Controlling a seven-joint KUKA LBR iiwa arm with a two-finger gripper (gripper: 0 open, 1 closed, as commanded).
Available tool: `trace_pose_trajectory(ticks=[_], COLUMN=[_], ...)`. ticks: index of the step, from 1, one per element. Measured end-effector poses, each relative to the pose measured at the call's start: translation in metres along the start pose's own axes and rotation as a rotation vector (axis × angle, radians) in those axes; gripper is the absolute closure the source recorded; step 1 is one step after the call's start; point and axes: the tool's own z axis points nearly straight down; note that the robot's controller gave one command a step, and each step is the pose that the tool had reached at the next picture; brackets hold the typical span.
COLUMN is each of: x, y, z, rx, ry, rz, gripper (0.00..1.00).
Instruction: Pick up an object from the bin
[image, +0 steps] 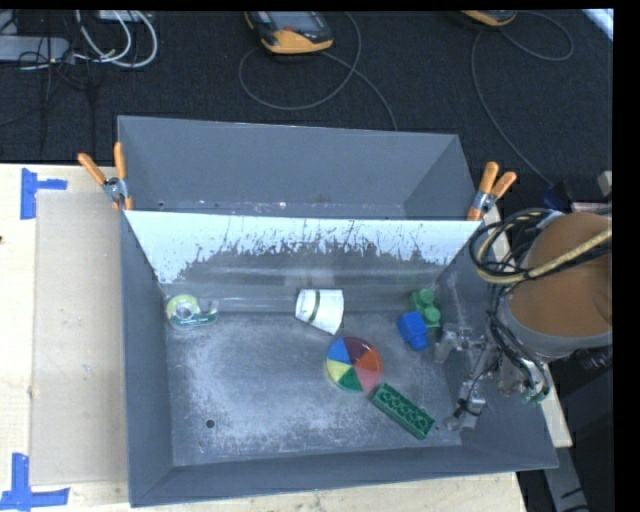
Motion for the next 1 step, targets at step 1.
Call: trace_pose_trajectory(ticks=[1], x=[0.0047], y=[0.0029], z=[0.0376], rx=[0.000], ry=[0.006], rz=[0.027], gripper=[0.00])
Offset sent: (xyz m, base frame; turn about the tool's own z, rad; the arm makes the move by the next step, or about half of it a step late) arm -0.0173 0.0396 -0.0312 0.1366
